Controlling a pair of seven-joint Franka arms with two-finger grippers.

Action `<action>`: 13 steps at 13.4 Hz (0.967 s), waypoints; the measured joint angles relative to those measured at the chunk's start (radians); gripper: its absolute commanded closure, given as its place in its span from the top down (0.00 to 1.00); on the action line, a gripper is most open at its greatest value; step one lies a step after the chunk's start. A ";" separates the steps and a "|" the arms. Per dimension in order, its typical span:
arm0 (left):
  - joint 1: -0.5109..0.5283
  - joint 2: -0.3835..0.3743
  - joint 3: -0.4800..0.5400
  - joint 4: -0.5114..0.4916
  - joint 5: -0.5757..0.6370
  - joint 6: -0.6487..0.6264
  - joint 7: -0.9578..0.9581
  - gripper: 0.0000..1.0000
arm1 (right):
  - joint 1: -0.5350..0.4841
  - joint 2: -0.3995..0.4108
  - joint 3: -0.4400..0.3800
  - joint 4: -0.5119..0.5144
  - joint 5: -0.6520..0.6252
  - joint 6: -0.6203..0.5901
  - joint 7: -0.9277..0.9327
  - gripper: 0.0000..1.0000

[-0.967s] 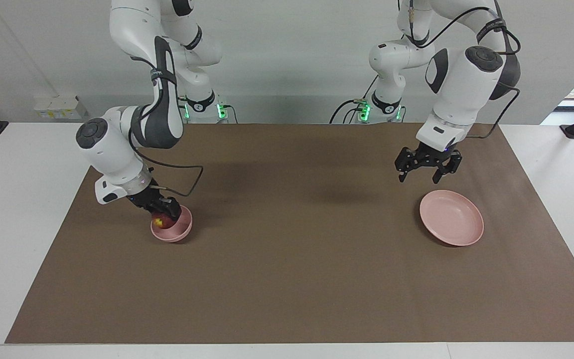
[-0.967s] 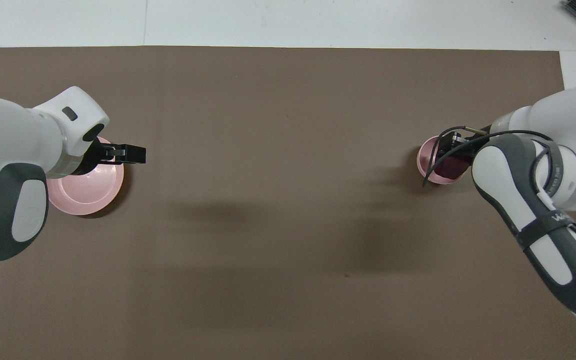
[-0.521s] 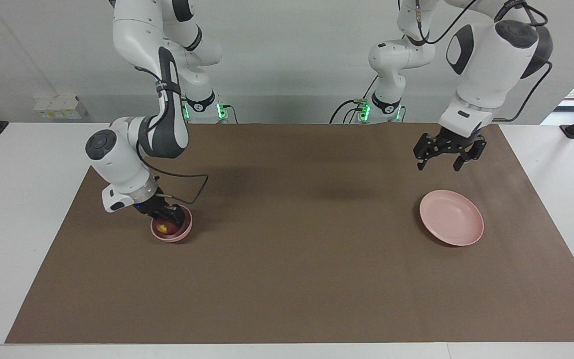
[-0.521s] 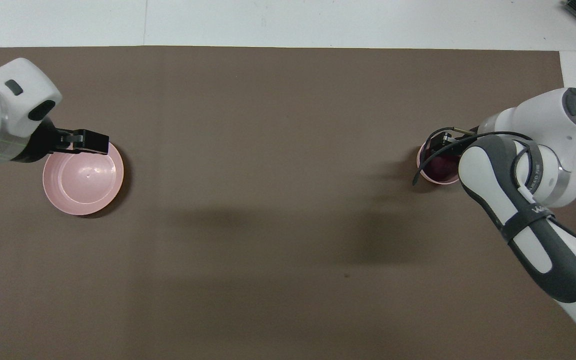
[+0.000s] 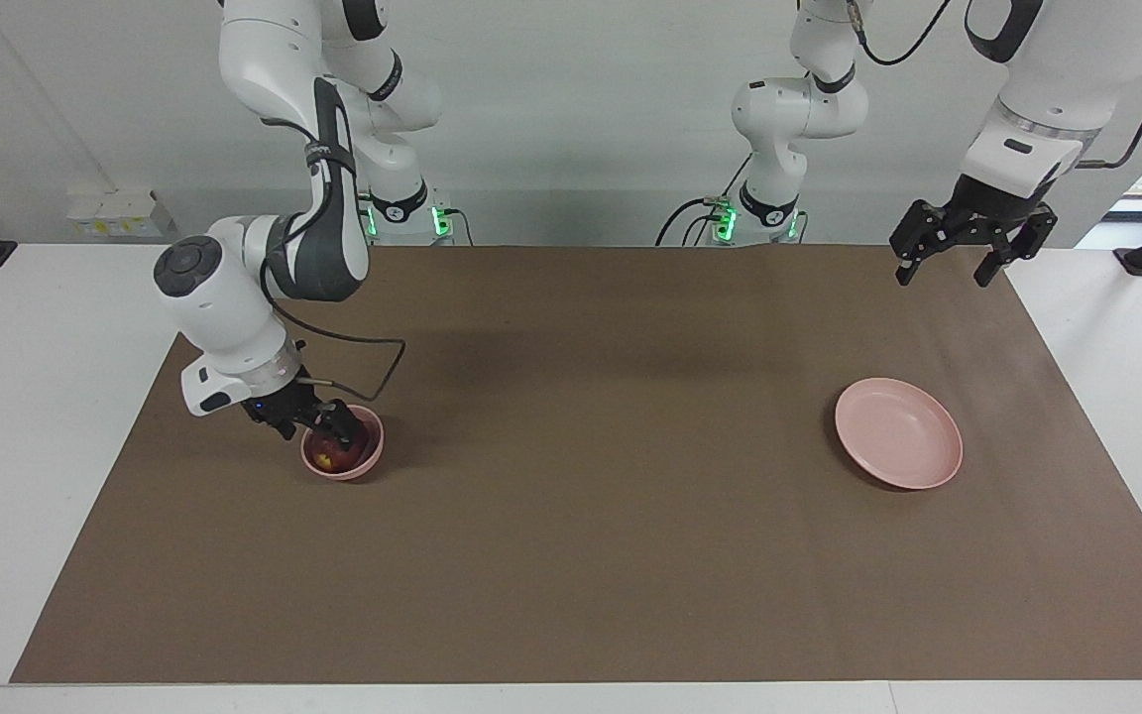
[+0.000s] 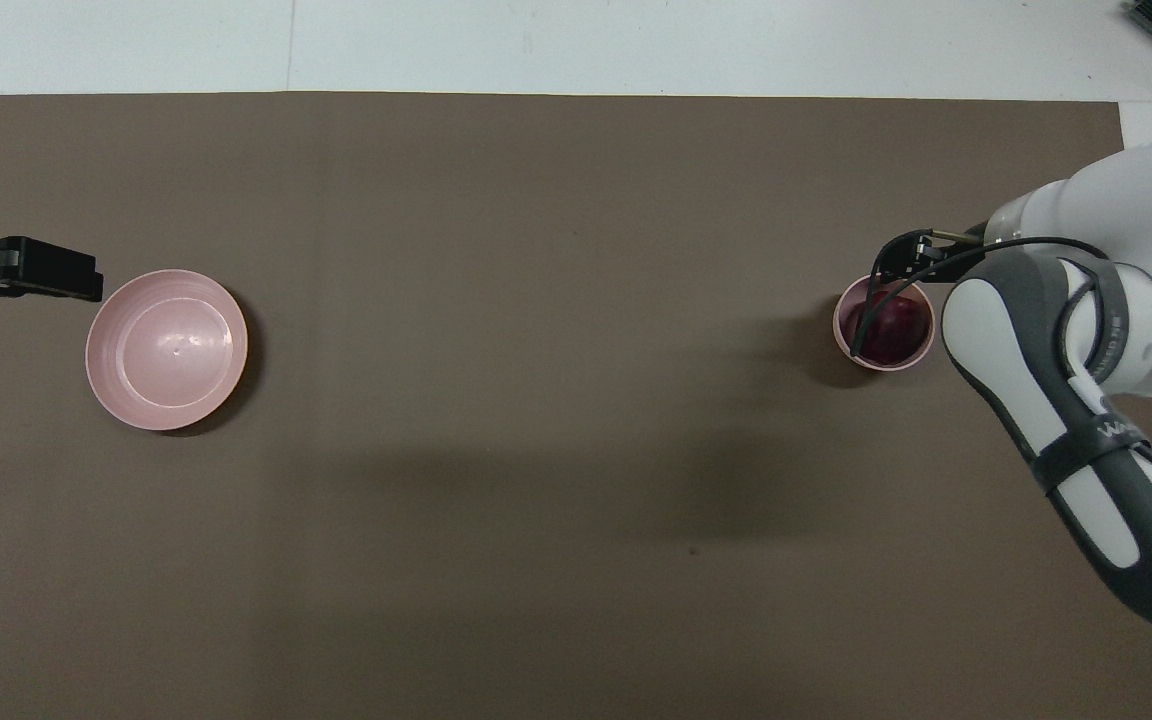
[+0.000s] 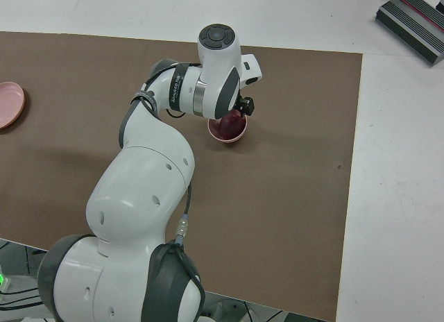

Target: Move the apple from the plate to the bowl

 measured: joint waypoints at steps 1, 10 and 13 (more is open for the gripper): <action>-0.001 0.000 0.000 0.000 0.000 0.000 0.000 1.00 | 0.000 -0.035 0.000 0.015 -0.040 -0.045 0.000 1.00; 0.026 0.001 0.032 0.000 0.000 -0.014 0.000 1.00 | 0.002 -0.336 0.022 0.156 -0.074 -0.565 -0.002 1.00; 0.026 0.001 0.032 0.000 0.000 -0.014 0.000 1.00 | 0.003 -0.340 0.032 0.235 -0.070 -0.691 -0.007 1.00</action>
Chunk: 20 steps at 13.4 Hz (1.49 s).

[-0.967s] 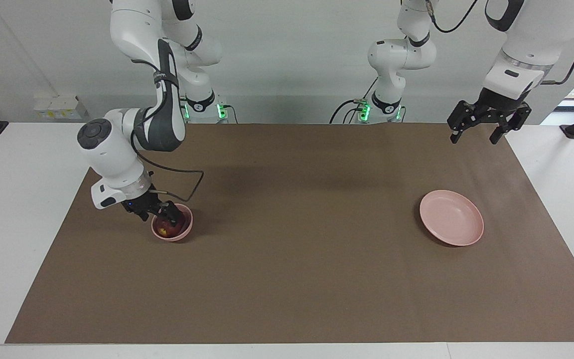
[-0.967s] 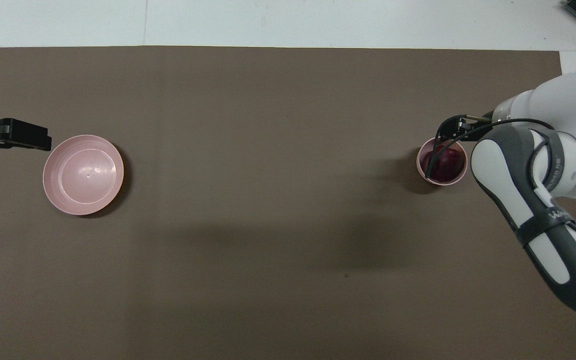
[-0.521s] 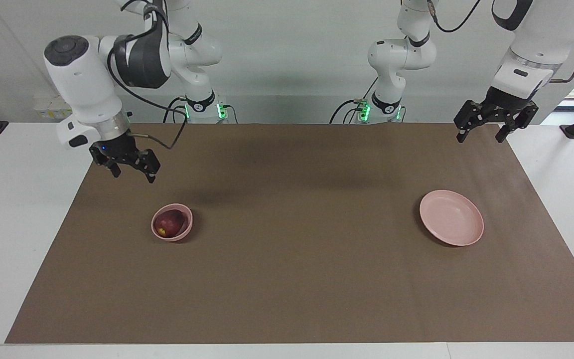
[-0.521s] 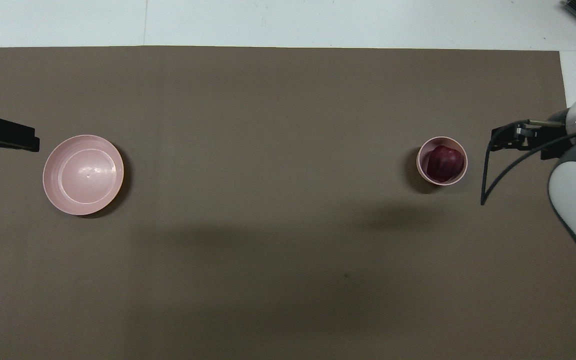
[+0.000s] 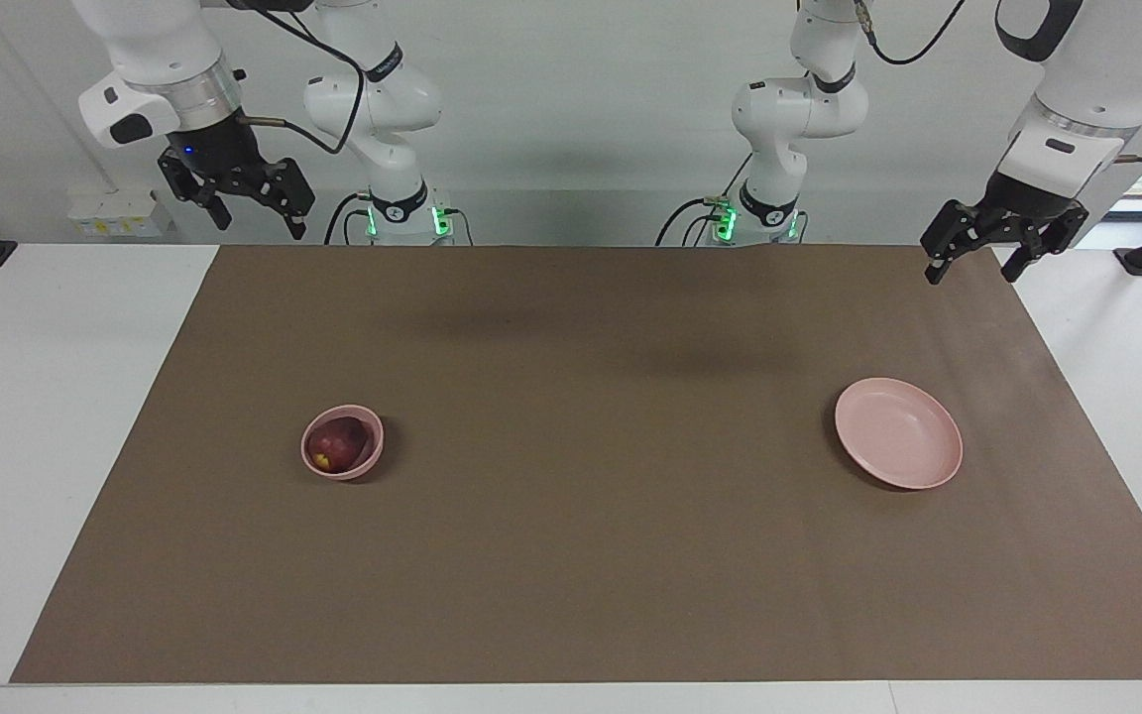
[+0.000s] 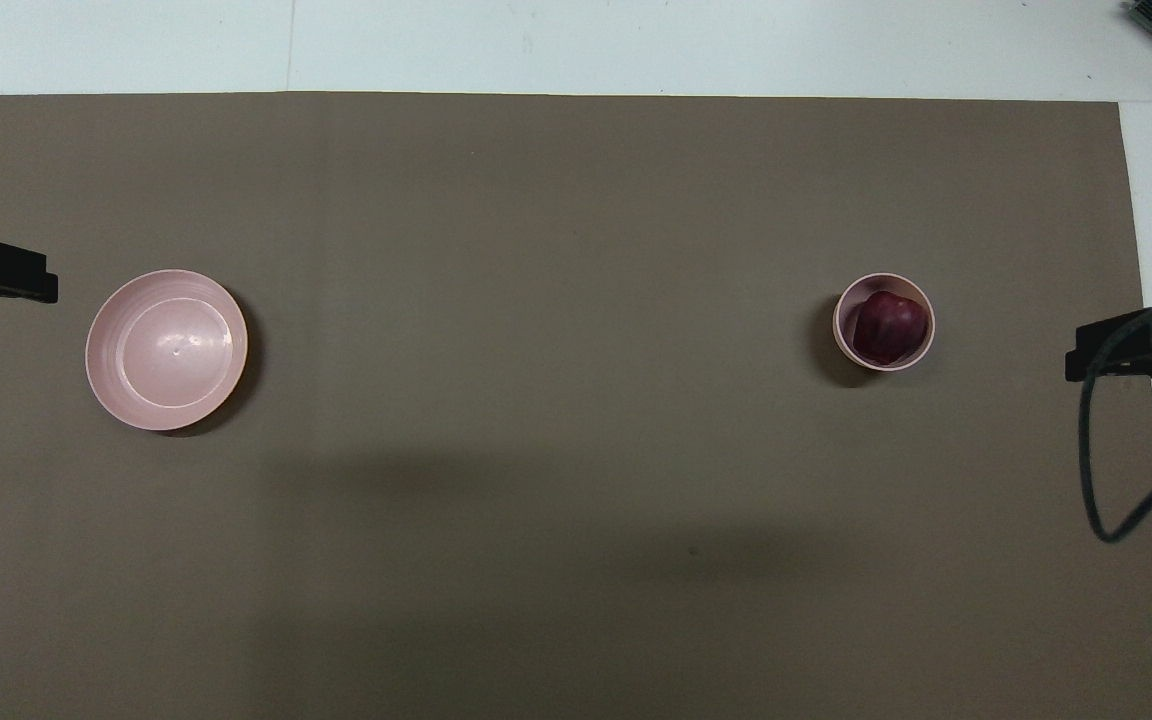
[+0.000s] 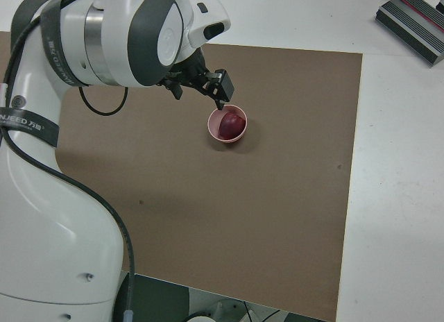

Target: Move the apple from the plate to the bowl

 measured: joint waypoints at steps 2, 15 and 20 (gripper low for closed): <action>0.000 0.000 0.000 0.000 0.000 0.000 0.000 1.00 | -0.002 -0.017 -0.006 -0.008 0.001 -0.011 -0.078 1.00; 0.000 0.000 0.000 0.000 0.000 0.000 0.000 1.00 | -0.087 -0.028 -0.025 -0.054 -0.010 0.064 -0.192 1.00; 0.000 0.000 0.000 0.000 0.000 0.000 0.000 1.00 | -0.081 -0.028 -0.001 -0.005 -0.020 0.039 -0.192 1.00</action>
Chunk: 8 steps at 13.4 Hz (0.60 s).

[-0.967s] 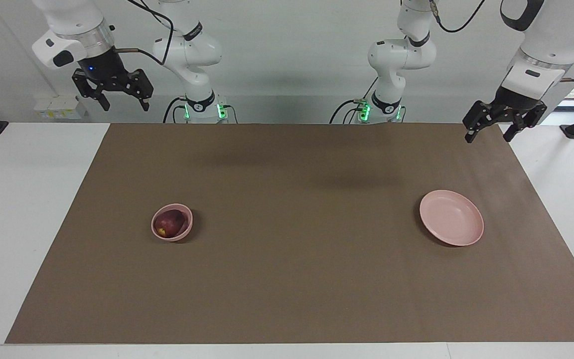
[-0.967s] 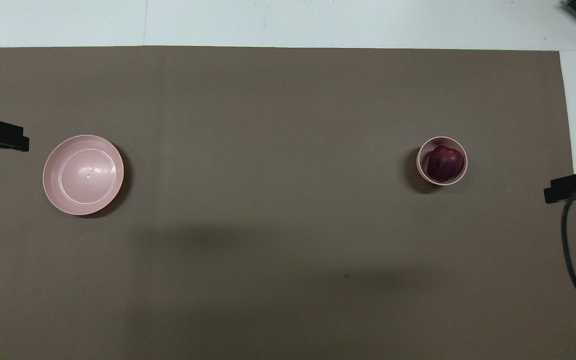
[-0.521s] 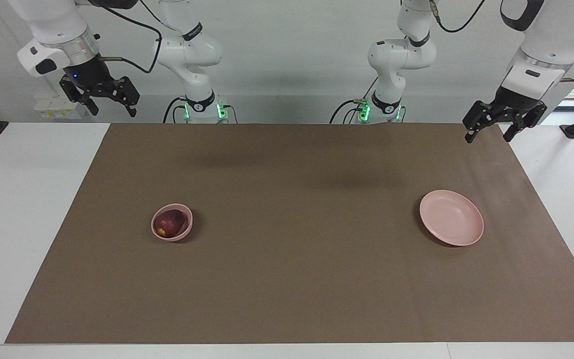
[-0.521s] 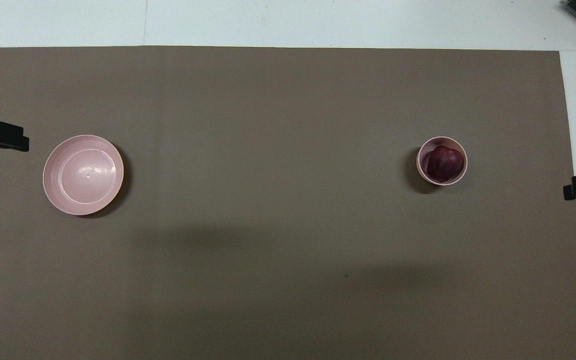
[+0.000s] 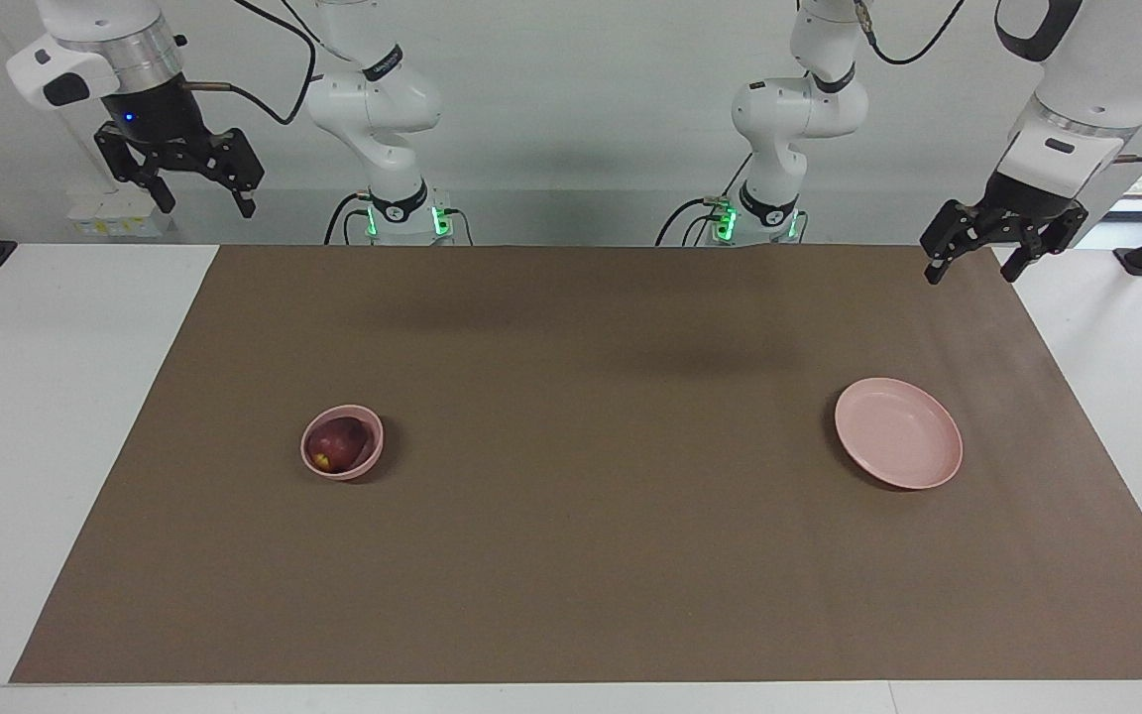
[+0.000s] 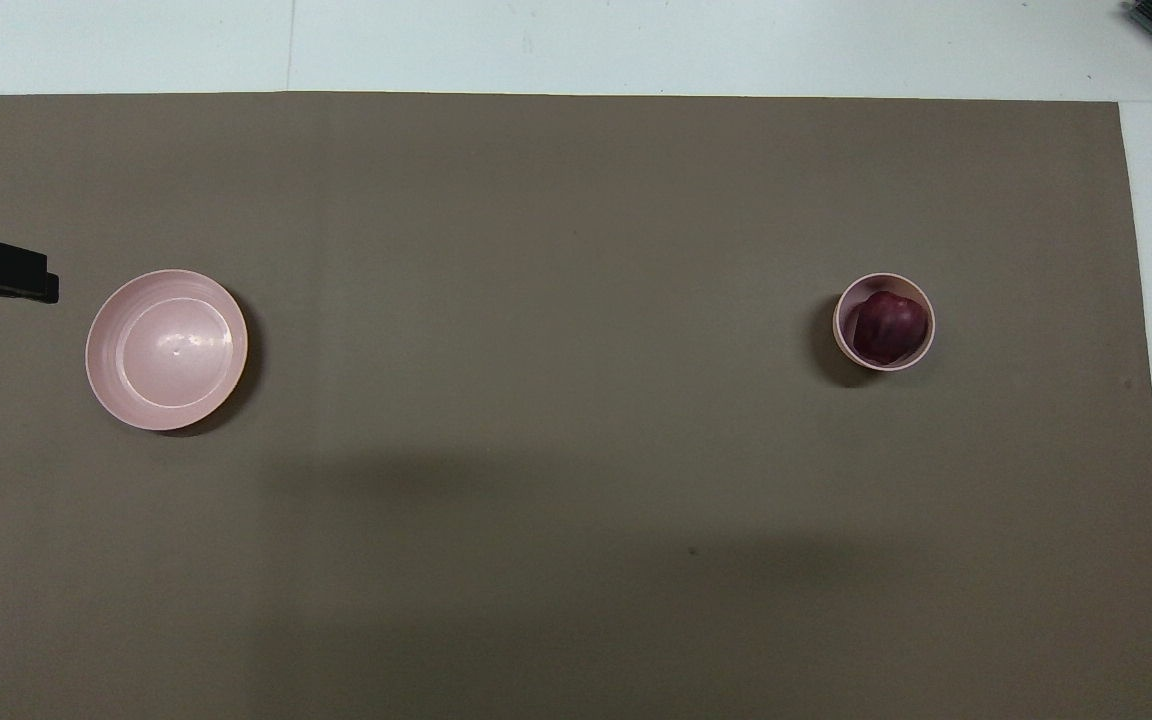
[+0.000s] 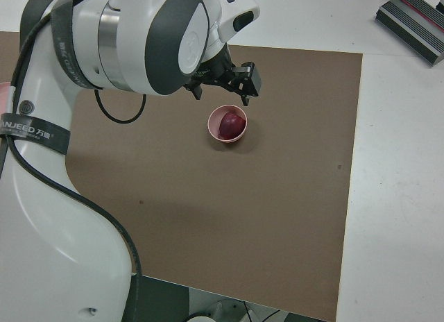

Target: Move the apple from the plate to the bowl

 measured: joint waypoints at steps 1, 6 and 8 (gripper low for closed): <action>0.000 0.000 0.000 0.000 0.000 0.000 0.000 1.00 | 0.001 0.000 0.002 0.000 0.005 -0.018 0.000 1.00; 0.001 0.000 0.000 0.000 0.000 -0.001 0.000 1.00 | 0.006 0.002 0.007 0.000 0.013 -0.037 0.000 1.00; 0.002 0.000 0.000 0.000 0.000 -0.002 0.000 1.00 | 0.012 0.003 0.010 -0.001 0.013 -0.037 0.000 1.00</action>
